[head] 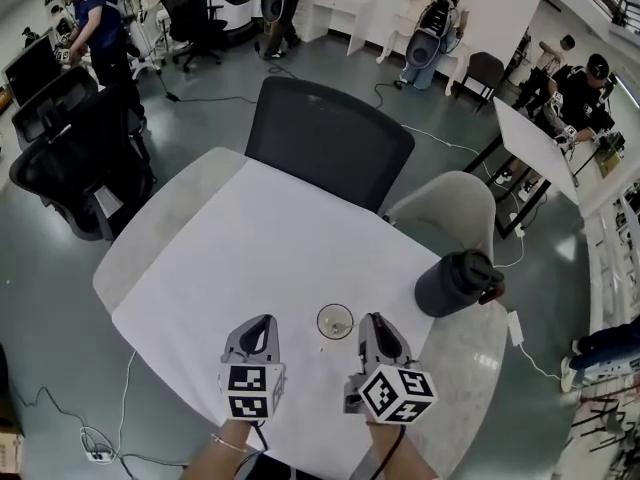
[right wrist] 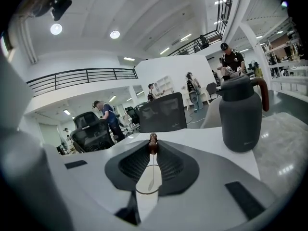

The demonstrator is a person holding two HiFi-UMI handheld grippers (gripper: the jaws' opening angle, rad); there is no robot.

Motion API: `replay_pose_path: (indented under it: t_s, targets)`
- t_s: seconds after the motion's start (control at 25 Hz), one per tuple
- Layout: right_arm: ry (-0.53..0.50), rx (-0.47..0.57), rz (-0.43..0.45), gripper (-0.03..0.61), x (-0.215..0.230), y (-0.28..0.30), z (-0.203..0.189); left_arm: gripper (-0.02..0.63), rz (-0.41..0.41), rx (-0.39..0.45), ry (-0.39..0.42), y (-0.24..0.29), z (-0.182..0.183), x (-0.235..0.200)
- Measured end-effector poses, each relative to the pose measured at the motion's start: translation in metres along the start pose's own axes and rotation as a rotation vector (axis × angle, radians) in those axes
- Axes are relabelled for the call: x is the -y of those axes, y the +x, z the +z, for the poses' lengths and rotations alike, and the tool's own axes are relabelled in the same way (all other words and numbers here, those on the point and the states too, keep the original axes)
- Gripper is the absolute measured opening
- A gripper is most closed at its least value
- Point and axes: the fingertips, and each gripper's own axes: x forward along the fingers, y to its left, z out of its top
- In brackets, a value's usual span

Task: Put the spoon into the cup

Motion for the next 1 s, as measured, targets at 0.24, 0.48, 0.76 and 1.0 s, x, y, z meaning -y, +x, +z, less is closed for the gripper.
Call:
replay_pose_path:
  t_s: [0.24,0.48,0.76,1.0]
  targets:
    - [0.007,-0.033,0.003,0.064,0.001,0.017,-0.018,0.018,0.011,-0.028,-0.013,0.011,-0.014,-0.009]
    - [0.011,-0.066,-0.001,0.064,0.002,0.028,-0.031,0.018,0.012,-0.065,-0.028,0.021,-0.028,-0.013]
    - [0.008,-0.093,-0.006,0.064,0.005,0.031,-0.045,0.018,-0.001,-0.084,-0.035,0.027,-0.038,-0.007]
    - [-0.016,-0.114,0.009,0.064,0.003,0.032,-0.051,0.018,-0.008,-0.090,-0.035,0.028,-0.042,-0.003]
